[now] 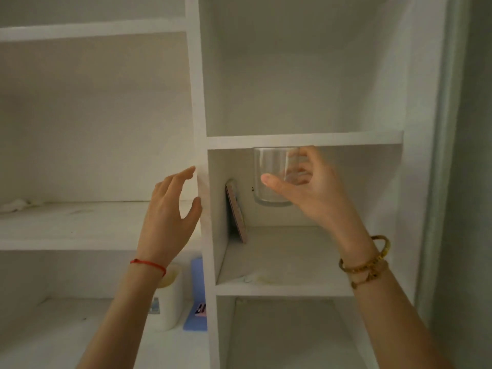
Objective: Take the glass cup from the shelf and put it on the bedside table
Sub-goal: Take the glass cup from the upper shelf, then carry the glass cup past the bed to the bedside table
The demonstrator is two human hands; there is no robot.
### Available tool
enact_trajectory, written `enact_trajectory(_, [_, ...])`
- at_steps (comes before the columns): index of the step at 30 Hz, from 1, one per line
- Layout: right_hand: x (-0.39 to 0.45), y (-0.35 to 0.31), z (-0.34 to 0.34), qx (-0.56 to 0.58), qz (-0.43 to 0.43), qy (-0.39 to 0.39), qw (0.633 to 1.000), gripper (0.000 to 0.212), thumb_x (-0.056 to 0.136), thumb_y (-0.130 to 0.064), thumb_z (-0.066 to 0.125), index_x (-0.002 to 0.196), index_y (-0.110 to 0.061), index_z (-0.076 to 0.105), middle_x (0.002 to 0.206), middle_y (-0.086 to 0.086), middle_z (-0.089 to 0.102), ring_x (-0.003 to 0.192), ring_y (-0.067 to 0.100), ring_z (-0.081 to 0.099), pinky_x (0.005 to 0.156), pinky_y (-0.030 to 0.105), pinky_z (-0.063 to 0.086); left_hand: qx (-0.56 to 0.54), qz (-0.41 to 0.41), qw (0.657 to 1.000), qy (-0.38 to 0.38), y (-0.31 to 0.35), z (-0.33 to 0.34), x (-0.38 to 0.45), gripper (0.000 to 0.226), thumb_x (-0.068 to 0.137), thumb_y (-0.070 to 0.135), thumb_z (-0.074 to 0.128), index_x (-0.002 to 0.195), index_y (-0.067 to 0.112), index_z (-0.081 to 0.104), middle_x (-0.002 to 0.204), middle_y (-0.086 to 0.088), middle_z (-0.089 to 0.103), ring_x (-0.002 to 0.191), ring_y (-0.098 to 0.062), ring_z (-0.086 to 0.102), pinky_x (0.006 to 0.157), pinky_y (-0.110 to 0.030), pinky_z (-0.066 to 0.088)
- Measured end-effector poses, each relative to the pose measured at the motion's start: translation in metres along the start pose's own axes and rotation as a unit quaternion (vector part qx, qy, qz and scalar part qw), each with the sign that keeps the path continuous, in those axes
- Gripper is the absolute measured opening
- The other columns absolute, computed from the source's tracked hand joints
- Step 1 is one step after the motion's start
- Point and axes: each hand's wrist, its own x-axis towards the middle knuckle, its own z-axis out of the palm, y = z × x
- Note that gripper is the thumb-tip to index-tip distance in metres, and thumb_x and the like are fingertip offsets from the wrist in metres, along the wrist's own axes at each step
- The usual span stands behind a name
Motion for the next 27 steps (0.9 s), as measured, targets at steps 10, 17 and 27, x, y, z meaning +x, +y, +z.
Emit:
enact_trajectory(10, [-0.086,0.050,0.061,0.081,0.064,-0.099,0.990,0.076,0.061,-0.053,0.081,0.125,-0.024,0.052,0.108,-0.007,0.068,0.099,0.012,0.068,0.084,0.023,0.054,0.043,-0.087,0.989,-0.108,-0.007,-0.025,-0.113,0.043,0.091,0.018,0.060,0.134,0.022,0.055,0.127,0.005,0.058,0.115,-0.013,0.053,0.095,-0.016,0.037])
enact_trajectory(17, [-0.151,0.085,0.094,0.109,0.147,-0.154,0.971,0.069,0.061,-0.045,0.084,0.119,-0.030,0.051,0.109,-0.010,0.068,0.100,0.005,0.066,0.080,0.016,0.050,0.071,-0.143,0.977,-0.141,-0.009,-0.044,-0.187,0.039,0.088,0.012,0.062,0.126,0.017,0.060,0.119,0.003,0.062,0.109,-0.018,0.058,0.092,-0.021,0.042])
enact_trajectory(27, [-0.231,0.110,0.106,0.132,0.203,-0.175,0.954,0.070,0.065,-0.033,0.088,0.125,-0.036,0.050,0.114,-0.023,0.063,0.103,-0.006,0.063,0.080,0.007,0.049,0.111,-0.248,0.937,-0.219,-0.009,-0.061,-0.282,0.038,0.092,0.014,0.058,0.131,0.014,0.058,0.125,-0.003,0.063,0.119,-0.022,0.055,0.102,-0.039,0.046])
